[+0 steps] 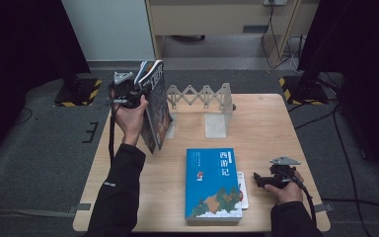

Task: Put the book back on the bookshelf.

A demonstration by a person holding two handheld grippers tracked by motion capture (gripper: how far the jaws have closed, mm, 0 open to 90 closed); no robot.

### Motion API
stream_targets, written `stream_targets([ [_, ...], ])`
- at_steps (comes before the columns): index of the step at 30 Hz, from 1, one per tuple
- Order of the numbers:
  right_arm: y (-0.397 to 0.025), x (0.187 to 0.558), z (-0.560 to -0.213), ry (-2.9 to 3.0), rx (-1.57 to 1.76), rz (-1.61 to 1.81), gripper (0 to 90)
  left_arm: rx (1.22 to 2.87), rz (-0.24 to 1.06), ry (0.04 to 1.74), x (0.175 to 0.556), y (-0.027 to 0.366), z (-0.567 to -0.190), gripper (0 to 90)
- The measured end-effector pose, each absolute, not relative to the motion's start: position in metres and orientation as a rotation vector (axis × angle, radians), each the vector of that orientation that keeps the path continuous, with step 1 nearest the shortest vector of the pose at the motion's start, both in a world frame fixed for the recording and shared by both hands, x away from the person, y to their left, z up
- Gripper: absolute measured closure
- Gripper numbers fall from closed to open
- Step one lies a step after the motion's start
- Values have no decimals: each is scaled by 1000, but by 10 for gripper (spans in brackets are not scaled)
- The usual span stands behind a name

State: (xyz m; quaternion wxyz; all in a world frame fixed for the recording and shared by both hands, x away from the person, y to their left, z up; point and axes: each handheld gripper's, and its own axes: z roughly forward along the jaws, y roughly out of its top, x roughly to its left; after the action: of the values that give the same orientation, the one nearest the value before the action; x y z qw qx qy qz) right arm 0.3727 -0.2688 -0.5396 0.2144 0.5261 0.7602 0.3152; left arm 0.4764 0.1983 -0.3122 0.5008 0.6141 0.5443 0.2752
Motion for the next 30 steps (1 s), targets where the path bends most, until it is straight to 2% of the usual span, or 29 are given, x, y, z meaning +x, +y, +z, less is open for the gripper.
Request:
stream_targets([
  [30,-268,373,-540,2109,1462,874,5,1506,729,1305,480,184,-326,819],
])
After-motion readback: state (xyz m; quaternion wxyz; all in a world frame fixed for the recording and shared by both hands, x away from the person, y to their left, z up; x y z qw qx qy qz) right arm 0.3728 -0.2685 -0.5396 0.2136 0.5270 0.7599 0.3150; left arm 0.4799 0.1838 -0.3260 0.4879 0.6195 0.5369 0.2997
